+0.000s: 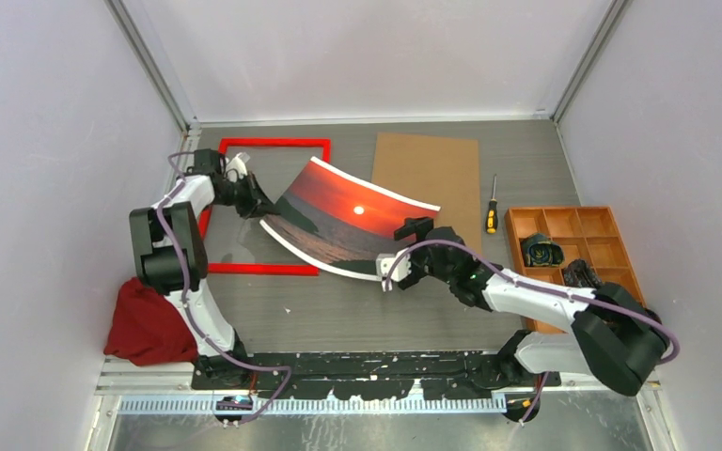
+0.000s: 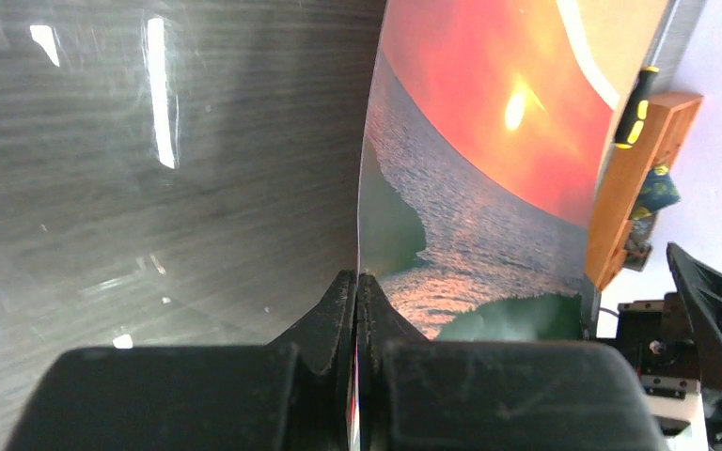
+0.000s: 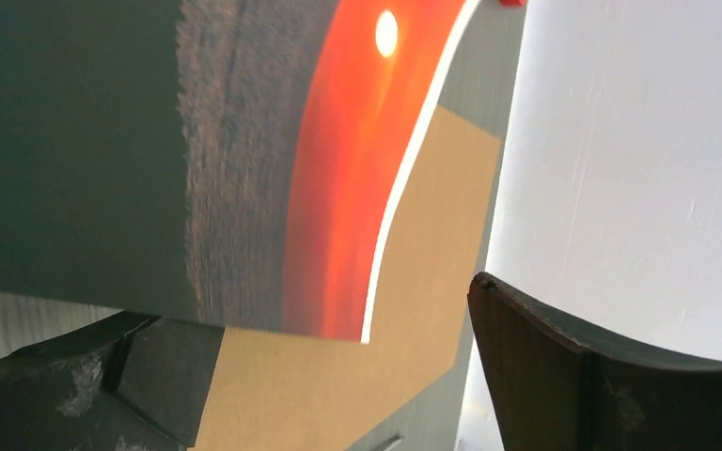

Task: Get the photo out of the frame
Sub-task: Place the photo in the photo frame.

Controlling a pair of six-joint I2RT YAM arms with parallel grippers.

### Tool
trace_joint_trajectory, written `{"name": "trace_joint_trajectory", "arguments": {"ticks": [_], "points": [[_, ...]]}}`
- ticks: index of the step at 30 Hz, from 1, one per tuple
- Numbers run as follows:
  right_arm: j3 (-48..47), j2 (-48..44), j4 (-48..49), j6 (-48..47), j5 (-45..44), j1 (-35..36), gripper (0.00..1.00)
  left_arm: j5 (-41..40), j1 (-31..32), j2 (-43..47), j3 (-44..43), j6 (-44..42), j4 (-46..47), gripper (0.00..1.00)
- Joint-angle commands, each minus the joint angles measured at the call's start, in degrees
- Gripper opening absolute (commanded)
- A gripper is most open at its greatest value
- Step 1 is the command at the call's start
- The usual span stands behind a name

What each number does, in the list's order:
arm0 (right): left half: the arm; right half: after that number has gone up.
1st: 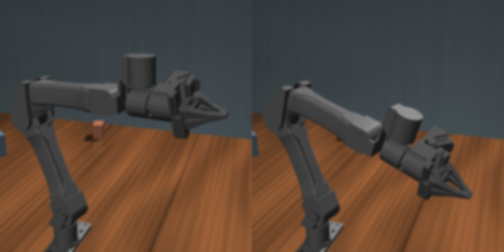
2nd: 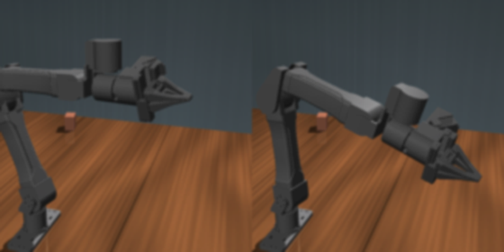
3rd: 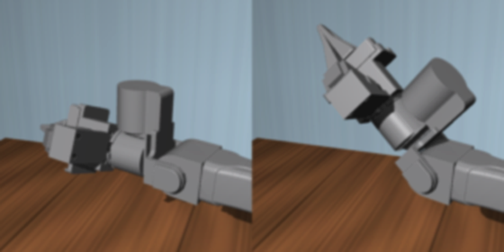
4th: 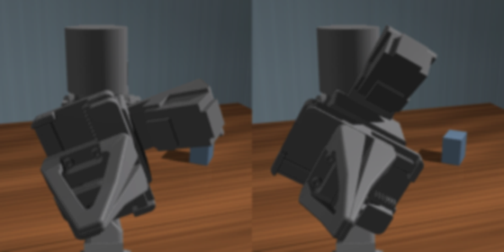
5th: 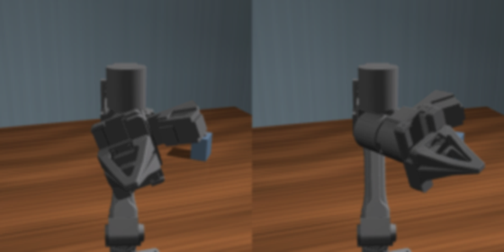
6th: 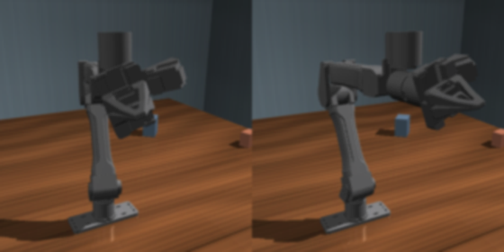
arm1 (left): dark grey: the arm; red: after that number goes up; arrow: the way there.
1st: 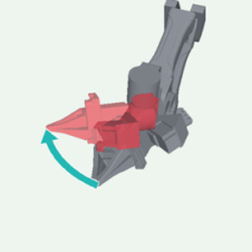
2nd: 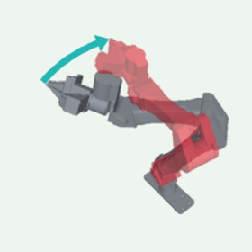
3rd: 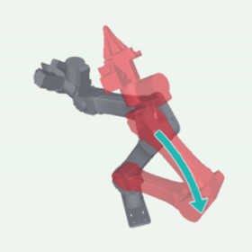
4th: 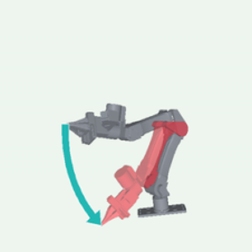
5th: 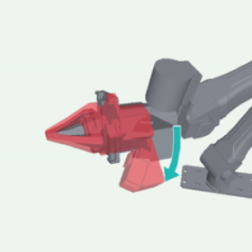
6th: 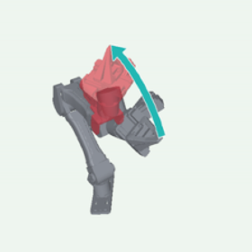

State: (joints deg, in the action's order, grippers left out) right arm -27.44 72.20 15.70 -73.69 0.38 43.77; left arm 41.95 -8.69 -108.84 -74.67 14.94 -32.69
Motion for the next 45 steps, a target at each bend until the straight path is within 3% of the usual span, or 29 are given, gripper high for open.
{"name": "trace_joint_trajectory", "arguments": {"ticks": [1,5,13,24,29,38,45], "points": [[-3.6,-5.5,-6.8,9.8,-1.2,-2.2,1.0,5.0,-0.9,5.0,4.6,5.8,6.5,0.0],[-5.9,-8.3,-14.4,13.3,1.3,-3.6,1.0,4.0,-1.3,8.3,10.0,7.6,10.0,0.0],[-11.0,-6.8,-21.2,22.4,-2.4,-9.4,1.0,2.5,-3.8,14.5,21.3,15.9,23.6,0.01],[-15.9,4.5,-16.8,28.4,-13.9,-11.4,1.0,-1.3,-3.7,17.7,25.4,17.0,24.4,0.03],[-18.8,5.2,-16.8,31.8,-17.3,-12.4,1.0,-5.7,-3.7,22.3,28.8,17.4,23.9,0.01],[-28.5,5.4,-30.4,46.6,-11.8,-15.9,1.0,-7.7,-3.3,27.2,33.5,25.2,24.1,0.0],[-28.5,4.5,-29.2,47.5,-11.8,-15.9,1.0,-6.8,0.4,28.9,34.6,27.5,24.8,0.0]]}}
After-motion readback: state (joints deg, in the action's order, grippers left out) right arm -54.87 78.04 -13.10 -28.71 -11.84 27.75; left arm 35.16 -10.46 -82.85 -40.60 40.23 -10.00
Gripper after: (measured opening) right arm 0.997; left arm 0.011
